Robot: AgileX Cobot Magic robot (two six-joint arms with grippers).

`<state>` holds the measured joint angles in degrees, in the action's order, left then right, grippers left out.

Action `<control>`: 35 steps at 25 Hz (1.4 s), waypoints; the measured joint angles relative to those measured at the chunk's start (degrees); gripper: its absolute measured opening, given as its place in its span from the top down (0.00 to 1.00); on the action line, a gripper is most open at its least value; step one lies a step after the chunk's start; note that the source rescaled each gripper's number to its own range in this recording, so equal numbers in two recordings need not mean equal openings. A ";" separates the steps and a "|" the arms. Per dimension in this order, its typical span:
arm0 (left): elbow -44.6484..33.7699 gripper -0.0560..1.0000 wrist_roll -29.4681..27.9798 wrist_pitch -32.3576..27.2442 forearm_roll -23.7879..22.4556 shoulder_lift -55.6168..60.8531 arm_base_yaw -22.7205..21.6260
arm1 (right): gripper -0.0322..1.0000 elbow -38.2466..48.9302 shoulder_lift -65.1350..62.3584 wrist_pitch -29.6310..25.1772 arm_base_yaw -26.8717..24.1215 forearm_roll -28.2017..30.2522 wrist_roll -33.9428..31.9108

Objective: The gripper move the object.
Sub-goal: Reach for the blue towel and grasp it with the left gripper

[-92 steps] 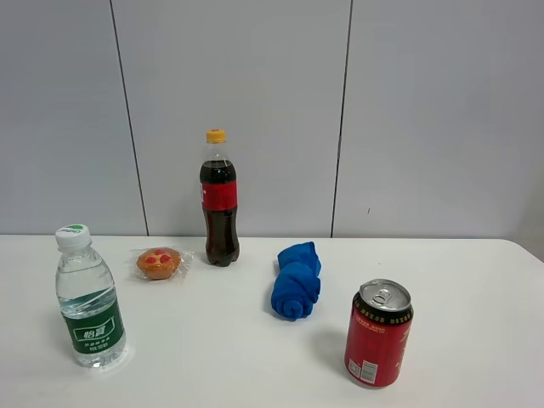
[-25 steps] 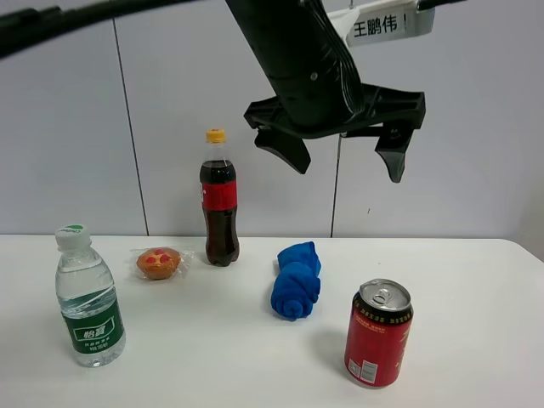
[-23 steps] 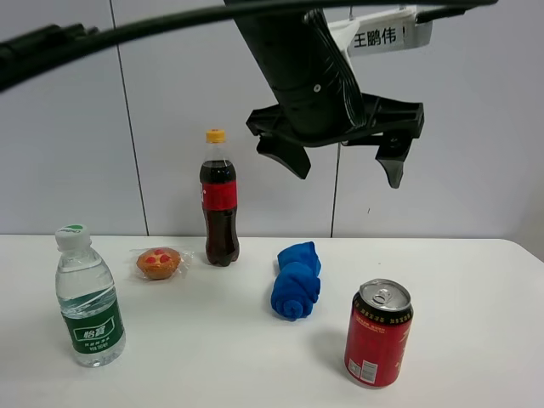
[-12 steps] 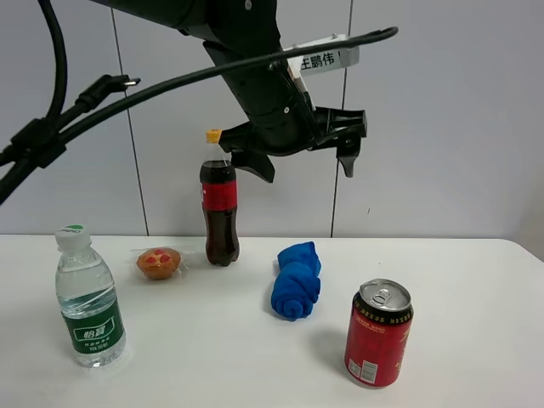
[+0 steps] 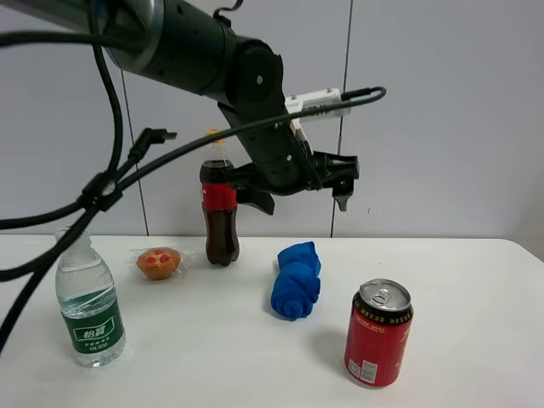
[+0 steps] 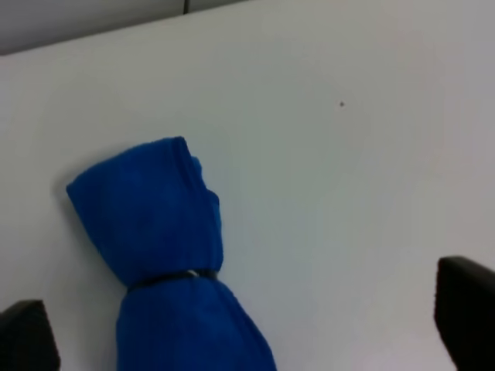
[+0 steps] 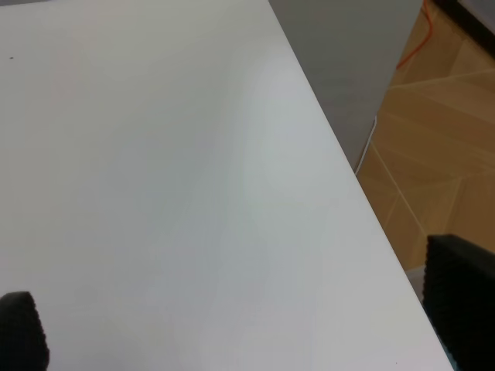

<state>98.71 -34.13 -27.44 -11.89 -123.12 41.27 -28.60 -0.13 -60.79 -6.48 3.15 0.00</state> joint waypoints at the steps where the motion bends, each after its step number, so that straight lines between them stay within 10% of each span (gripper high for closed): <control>1: 0.00 0.00 0.00 0.02 0.31 -0.78 -0.21 | 0.00 0.00 0.00 0.00 0.00 0.00 0.00; 35: 0.07 0.00 3.61 8.21 1.01 -14.97 -1.82 | 0.00 0.00 0.00 0.00 0.00 0.00 0.00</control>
<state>98.77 -30.52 -19.23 -10.88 -138.09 39.45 -28.60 -0.13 -60.79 -6.48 3.15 0.00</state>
